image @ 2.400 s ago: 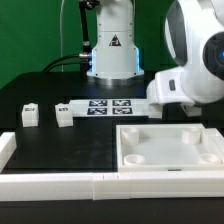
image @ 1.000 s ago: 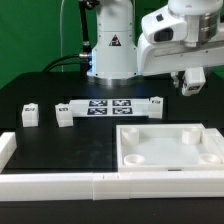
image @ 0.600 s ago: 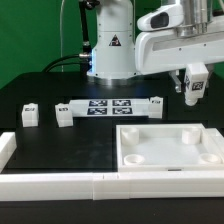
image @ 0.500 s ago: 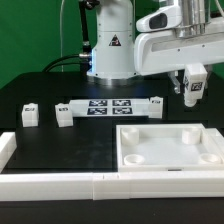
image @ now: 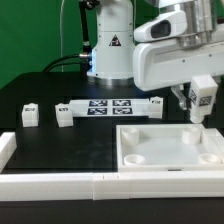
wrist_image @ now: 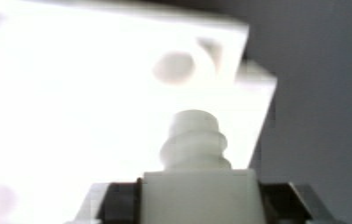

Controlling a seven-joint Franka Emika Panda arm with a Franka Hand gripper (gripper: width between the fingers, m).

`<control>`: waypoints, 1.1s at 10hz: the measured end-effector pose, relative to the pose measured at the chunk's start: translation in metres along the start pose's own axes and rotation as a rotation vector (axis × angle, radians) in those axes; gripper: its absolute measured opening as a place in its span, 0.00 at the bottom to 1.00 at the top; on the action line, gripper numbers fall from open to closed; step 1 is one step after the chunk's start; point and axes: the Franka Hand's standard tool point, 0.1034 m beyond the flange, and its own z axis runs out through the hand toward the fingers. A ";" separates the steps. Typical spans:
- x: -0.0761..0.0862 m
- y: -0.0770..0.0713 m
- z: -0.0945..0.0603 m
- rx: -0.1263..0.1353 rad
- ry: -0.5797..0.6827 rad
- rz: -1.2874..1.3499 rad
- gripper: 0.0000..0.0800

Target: Assemble one leg

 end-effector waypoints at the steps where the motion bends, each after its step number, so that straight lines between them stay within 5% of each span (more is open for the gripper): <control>1: 0.009 0.000 0.000 0.004 0.007 -0.016 0.37; 5: 0.008 0.001 0.001 0.004 0.005 -0.016 0.37; 9: 0.069 0.012 0.013 0.031 0.000 0.000 0.37; 11: 0.073 0.016 0.015 0.022 0.043 -0.009 0.37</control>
Offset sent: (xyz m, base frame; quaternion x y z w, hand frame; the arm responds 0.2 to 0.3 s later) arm 0.0000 0.0000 0.0000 0.0000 0.0000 0.0000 1.0000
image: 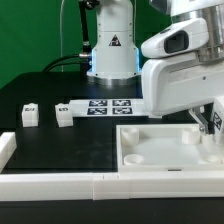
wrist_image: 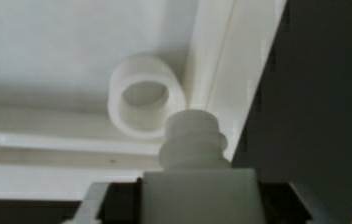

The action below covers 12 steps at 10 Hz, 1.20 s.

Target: Assemble one leg

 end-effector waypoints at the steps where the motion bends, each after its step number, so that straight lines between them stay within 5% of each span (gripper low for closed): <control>1: 0.000 0.000 0.000 0.001 -0.002 0.000 0.37; 6: 0.002 0.010 0.003 -0.013 0.041 -0.023 0.37; 12: -0.008 0.022 0.007 -0.059 0.163 -0.040 0.37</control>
Offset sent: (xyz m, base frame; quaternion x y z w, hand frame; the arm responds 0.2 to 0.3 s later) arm 0.0000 0.0000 0.0000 0.0000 0.0000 0.0000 1.0000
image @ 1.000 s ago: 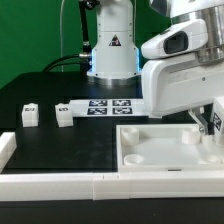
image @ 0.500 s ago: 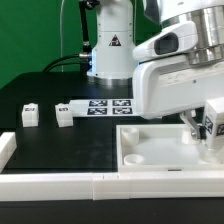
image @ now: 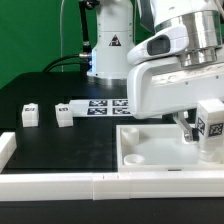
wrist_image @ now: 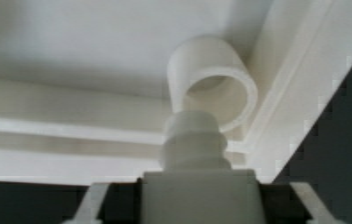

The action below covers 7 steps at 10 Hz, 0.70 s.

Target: Assemble one leg

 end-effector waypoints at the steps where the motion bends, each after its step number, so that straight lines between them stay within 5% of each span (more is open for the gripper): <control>1: 0.001 0.001 -0.001 -0.011 0.035 -0.001 0.37; 7: -0.009 -0.009 0.002 -0.010 0.038 -0.014 0.37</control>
Offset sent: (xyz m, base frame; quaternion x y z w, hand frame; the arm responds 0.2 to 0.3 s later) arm -0.0040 0.0054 -0.0015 -0.0007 0.0027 0.0101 0.9999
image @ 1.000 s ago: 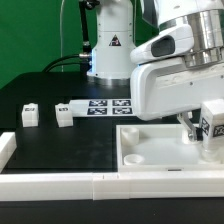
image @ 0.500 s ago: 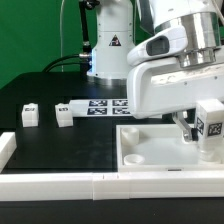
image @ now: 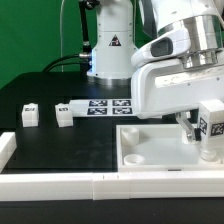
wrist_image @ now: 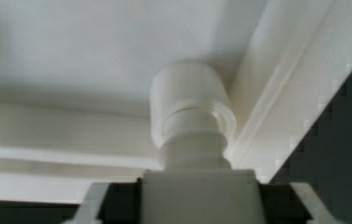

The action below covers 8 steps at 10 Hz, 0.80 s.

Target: Assemble one leg

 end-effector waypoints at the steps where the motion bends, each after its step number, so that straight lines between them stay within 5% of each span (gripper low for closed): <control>1: 0.000 0.000 0.001 -0.001 0.005 0.000 0.37; 8: -0.005 0.001 0.011 -0.009 0.031 0.003 0.37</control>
Offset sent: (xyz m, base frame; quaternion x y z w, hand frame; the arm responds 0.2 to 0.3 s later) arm -0.0064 0.0020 -0.0117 0.0044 0.0133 0.0063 0.9999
